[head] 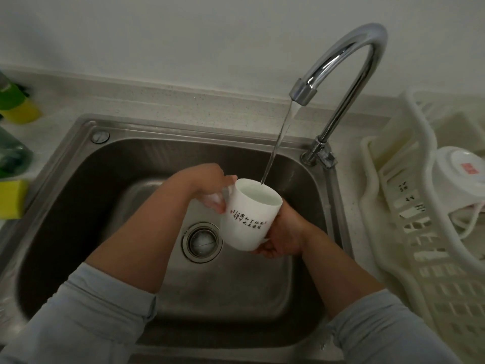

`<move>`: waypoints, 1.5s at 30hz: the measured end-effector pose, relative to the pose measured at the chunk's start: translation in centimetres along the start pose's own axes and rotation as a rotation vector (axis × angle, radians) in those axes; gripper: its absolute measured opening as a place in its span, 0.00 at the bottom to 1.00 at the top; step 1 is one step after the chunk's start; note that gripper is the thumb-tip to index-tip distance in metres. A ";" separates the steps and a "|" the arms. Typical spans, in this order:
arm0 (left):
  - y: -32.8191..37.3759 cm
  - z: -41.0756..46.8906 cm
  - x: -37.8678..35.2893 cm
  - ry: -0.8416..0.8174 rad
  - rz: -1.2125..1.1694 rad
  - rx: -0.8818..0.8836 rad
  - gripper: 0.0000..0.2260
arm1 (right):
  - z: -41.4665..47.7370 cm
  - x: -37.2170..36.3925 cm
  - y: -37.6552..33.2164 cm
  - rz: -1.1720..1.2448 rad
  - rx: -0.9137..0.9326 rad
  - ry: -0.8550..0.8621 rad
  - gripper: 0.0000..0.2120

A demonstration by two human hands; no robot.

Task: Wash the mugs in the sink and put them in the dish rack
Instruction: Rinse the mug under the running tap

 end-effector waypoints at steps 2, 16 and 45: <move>-1.2 0.3 -1.1 -0.060 -0.340 0.026 0.21 | -0.4 1.1 0.0 -0.039 0.020 0.075 0.42; -3.8 2.1 -8.4 -0.205 -1.411 0.111 0.09 | -1.9 2.7 -3.1 -0.408 0.442 0.308 0.30; -0.3 1.0 -4.7 0.734 -1.611 0.074 0.13 | 0.0 -4.6 -7.6 -0.733 0.486 0.684 0.31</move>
Point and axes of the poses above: each hand's wrist, its own z-axis towards the middle knuckle, its own x-axis out of the back of the hand, y = z × x, the point moved 2 cm from there along z, towards the middle knuckle, and after that the axes turned 5 degrees about -x, right-handed, at the moved point
